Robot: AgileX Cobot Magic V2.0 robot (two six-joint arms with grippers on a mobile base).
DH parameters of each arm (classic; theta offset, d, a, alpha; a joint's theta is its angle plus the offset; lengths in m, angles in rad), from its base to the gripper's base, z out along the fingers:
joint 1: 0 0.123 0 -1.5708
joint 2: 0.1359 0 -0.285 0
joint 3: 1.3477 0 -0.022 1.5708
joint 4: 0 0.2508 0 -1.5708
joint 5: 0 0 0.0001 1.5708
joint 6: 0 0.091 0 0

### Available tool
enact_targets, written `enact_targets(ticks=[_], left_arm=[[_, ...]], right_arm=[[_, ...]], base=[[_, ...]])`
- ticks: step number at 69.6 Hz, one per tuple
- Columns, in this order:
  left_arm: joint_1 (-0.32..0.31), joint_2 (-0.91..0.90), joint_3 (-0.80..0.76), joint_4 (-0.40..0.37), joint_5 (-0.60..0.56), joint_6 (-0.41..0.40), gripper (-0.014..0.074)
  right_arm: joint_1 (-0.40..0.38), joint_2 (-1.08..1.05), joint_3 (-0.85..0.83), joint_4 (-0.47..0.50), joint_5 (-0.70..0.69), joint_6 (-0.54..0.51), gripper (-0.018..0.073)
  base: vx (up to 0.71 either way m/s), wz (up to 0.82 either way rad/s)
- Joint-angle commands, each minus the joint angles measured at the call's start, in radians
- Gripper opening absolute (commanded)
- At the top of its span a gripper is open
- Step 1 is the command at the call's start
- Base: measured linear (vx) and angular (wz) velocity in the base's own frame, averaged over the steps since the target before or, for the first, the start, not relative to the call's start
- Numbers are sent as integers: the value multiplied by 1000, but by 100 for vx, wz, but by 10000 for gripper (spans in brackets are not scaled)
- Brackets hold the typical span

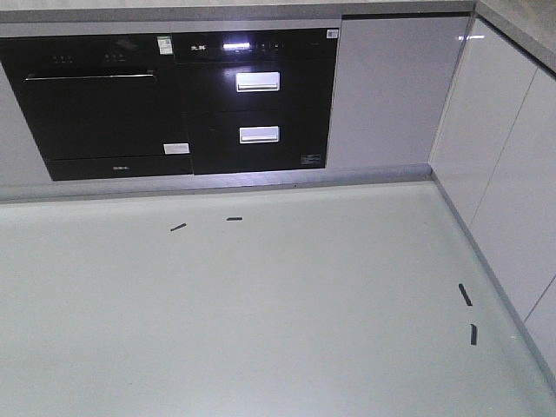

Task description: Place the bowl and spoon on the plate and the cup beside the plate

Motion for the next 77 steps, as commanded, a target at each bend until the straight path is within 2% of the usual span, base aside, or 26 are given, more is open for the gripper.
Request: enact_targets(ticks=[1,77], left_arm=[[3,-15,-9,-5,-74,-11,-6],[3,-15,-9,-5,-74,-11,-6]], right_arm=[[-6,-9,4,-7,-73,-2,-6],[-6,-9,4,-7,-73,-2,-6]], base=[[0,0],[0,0]])
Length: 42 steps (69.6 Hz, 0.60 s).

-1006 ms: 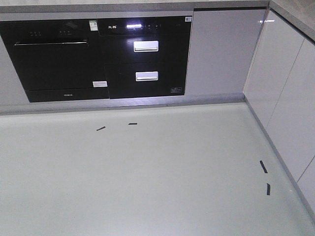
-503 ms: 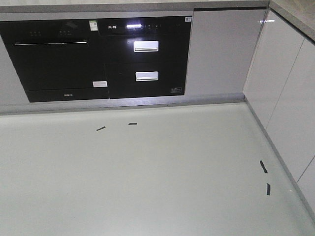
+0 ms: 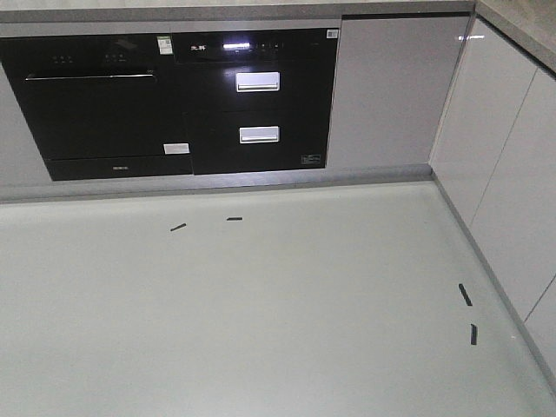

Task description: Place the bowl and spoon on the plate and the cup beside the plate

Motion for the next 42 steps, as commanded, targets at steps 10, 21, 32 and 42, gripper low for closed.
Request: enact_targets(ticks=[10,21,32,42], left_arm=[[3,-15,-9,-5,-74,-11,-6],[3,-15,-9,-5,-74,-11,-6],[3,-15,-9,-5,-74,-11,-6],[3,-15,-9,-5,-74,-11,-6]], right_arm=[[-6,-9,4,-7,-73,-2,-6],[-6,-9,4,-7,-73,-2,-6],[-6,-9,4,-7,-73,-2,-6],[-6,-9,4,-7,-73,-2,-6]], base=[[0,0],[0,0],[2,0],[4,2]])
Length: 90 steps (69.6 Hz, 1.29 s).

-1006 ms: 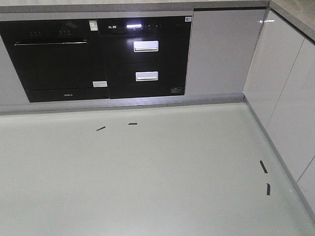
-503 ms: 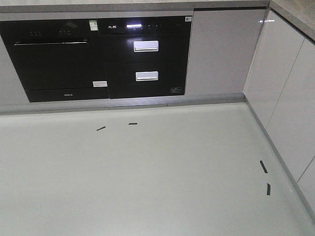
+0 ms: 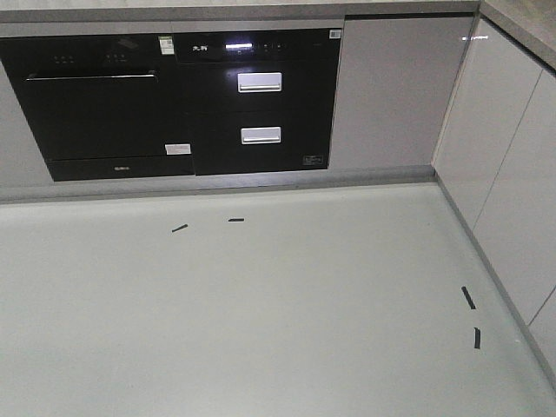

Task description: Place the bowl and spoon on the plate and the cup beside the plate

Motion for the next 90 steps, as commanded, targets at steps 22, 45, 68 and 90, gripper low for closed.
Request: enact_targets(ticks=[22,45,68,90], left_arm=[[3,-15,-9,-5,-74,-11,-6],[-3,-15,-9,-5,-74,-11,-6],[-50,-15,-9,-5,-74,-11,-6],[-50,-15,-9,-5,-74,-11,-6]], right_arm=[[-6,-9,4,-7,-73,-2,-6],[-6,-9,4,-7,-73,-2,-6],[-6,-9,4,-7,-73,-2,-6],[-6,-9,4,-7,-73,-2,-6]], base=[[8,1],[9,11],[11,19],[12,11]])
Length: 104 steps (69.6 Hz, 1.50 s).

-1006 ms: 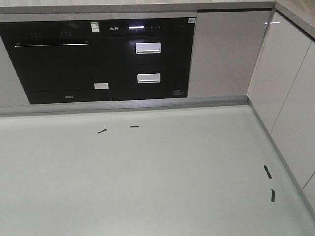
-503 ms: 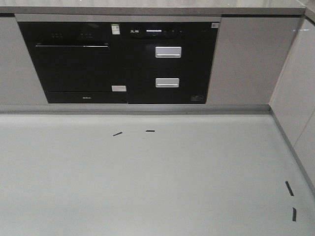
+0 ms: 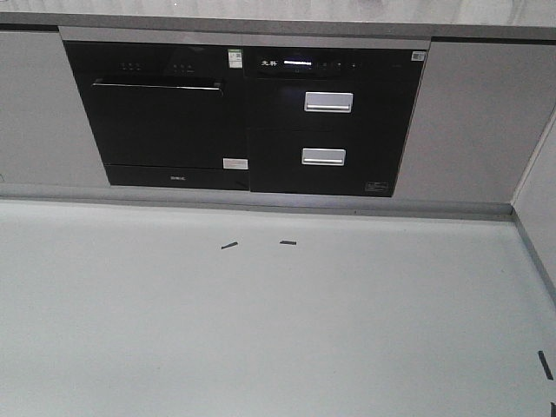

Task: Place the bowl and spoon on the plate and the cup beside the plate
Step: 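Drive the base toward the counter holding the spoon and lavender bowl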

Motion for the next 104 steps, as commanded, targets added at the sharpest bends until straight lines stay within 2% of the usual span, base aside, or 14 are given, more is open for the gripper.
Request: enact_targets(ticks=[1,104], left_arm=[[-8,-15,-9,-5,-74,-11,-6],[-8,-15,-9,-5,-74,-11,-6]], right_arm=[[-6,-9,4,-7,-73,-2,-6],[-6,-9,4,-7,-73,-2,-6]], base=[[13,4],[17,-7]])
